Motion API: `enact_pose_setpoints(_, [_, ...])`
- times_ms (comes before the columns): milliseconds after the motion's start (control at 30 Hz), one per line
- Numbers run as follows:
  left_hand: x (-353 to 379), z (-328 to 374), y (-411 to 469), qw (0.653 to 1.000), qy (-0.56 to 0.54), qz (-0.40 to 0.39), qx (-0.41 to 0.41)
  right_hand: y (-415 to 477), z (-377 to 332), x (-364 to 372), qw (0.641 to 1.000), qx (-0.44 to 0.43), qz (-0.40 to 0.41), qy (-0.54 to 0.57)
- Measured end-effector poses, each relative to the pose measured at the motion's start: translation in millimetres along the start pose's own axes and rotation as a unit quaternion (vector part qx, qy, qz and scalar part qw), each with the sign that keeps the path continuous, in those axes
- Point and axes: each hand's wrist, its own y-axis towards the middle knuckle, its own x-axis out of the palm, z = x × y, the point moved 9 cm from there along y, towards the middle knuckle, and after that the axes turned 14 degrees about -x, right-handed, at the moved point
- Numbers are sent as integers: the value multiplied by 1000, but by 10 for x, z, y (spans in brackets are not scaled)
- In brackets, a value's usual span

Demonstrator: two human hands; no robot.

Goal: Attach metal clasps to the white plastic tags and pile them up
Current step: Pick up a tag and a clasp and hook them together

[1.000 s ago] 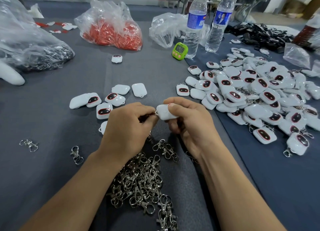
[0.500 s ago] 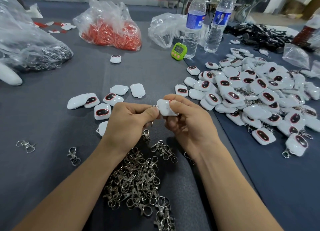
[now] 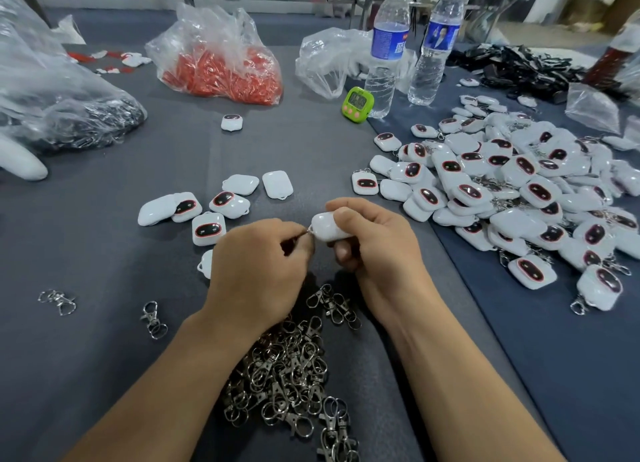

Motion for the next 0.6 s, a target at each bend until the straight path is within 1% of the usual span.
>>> enact_pose_setpoints(67, [11, -56, 34, 991, -125, -29, -47, 6, 33, -5, 998, 33, 13, 56])
enact_pose_setpoints(167, [82, -75, 57, 961, -248, -73, -92, -5, 63, 20, 991, 66, 15, 112])
enact_pose_setpoints(267, [182, -109, 63, 933, -307, -114, -147, -12, 64, 37, 987, 75, 13, 143])
enact_pose_setpoints(367, [230, -177, 73, 914, -324, -142, -197, -11, 66, 47, 988, 67, 8, 138])
enact_pose_setpoints(400, [208, -184, 82, 920, -313, -140, -189, -7, 69, 42, 990, 60, 7, 124])
enact_pose_setpoints(433, [154, -166, 94, 940, -276, -126, -155, 0, 69, 29, 994, 48, 7, 101])
enact_pose_setpoints(500, [48, -37, 76, 988, -131, -76, -34, 18, 53, -16, 999, 10, 9, 30])
enact_pose_setpoints(533, [41, 47, 35, 997, -53, -57, 24, 28, 38, -37, 1000, -15, 10, -12])
enact_pose_setpoints(600, [104, 158, -40, 992, 73, -36, 93, 31, -3, -55, 992, -65, 10, -103])
